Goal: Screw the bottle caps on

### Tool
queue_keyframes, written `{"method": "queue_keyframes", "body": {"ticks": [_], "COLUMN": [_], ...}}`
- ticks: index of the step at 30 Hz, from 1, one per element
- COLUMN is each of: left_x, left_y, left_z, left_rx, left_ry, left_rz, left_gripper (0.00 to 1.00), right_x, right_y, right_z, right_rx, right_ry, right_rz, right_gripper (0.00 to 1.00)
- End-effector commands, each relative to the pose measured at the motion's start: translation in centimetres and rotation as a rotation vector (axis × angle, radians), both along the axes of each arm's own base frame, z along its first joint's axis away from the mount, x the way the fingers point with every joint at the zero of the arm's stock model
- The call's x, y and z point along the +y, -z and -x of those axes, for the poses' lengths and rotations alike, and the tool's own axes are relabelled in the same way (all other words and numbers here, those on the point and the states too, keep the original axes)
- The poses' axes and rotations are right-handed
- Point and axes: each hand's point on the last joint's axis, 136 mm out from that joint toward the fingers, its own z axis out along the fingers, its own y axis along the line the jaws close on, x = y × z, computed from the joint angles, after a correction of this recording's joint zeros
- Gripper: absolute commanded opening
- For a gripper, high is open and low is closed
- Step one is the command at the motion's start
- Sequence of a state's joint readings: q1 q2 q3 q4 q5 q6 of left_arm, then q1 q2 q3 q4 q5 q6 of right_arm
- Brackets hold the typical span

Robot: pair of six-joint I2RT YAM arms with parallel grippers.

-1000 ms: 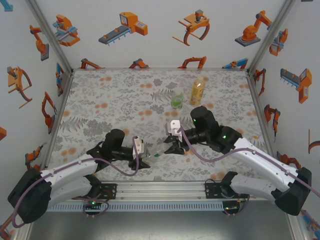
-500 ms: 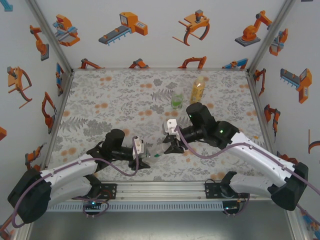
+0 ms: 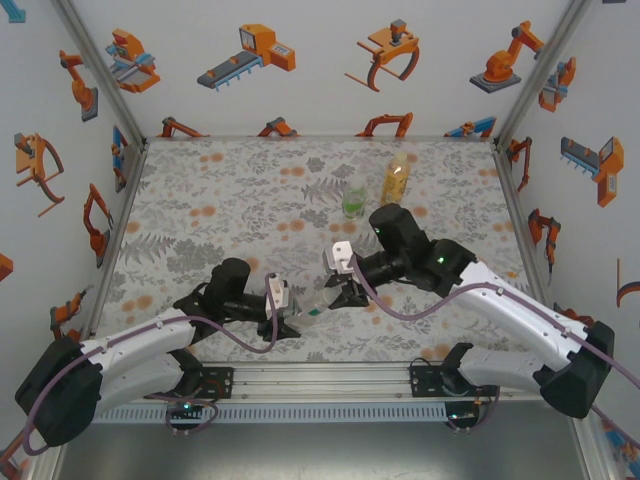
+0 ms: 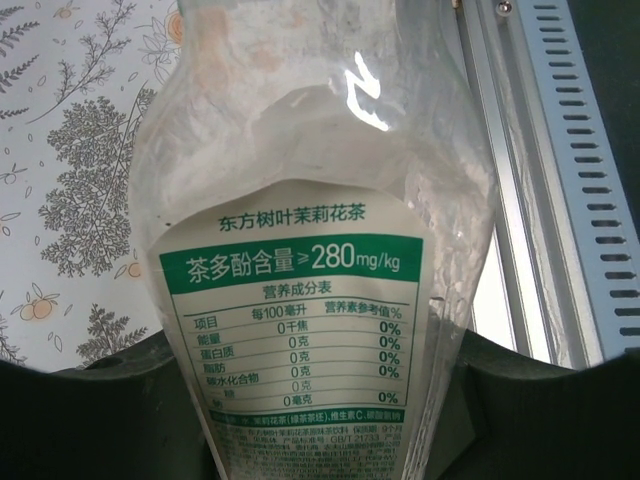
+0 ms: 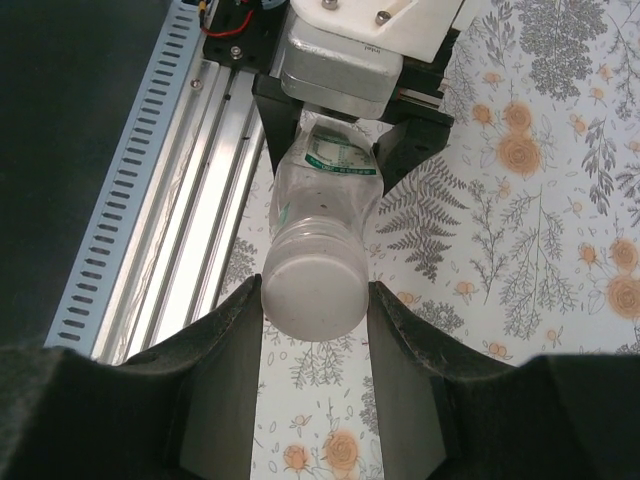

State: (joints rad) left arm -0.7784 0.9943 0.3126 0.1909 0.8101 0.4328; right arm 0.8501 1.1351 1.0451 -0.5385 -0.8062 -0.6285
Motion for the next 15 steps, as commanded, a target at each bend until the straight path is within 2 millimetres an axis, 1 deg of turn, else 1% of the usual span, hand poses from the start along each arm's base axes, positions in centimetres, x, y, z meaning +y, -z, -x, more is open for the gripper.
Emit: {"method": "queue_keyframes", "body": {"ticks": [1, 5, 9, 12, 15], "left_x": [-0.9, -0.9, -0.8, -0.8, -0.7], "left_y": [-2.5, -2.5, -2.6, -2.7, -2.7], "left_z": [0.3, 0.3, 0.3, 0.2, 0.0], "left_rx": [-0.050, -0.053, -0.057, -0.065, -0.073], "left_ry": [0.062, 0.061, 0.057, 0.050, 0.033], "left_rz": [0.074, 0.076, 0.078, 0.079, 0.073], "left_gripper": [0.00, 0.00, 0.00, 0.00, 0.00], "right_x": [0.2, 0.2, 0.6, 1.3, 1.9], "right_y": [-0.1, 0.0, -0.4, -0.4, -0.5], "right_z": [0.5, 0.5, 0.2, -0.8, -1.7], "right_rx": [-0.019, -0.009, 0.065, 0.174, 0.333], "right_ry": [-0.034, -0.031, 0.015, 0.122, 0.237], "right_rz": [0.014, 0.018, 0.010, 0.004, -0.006], "right_gripper": [0.17, 0.16, 0.15, 0.13, 0.10]}}
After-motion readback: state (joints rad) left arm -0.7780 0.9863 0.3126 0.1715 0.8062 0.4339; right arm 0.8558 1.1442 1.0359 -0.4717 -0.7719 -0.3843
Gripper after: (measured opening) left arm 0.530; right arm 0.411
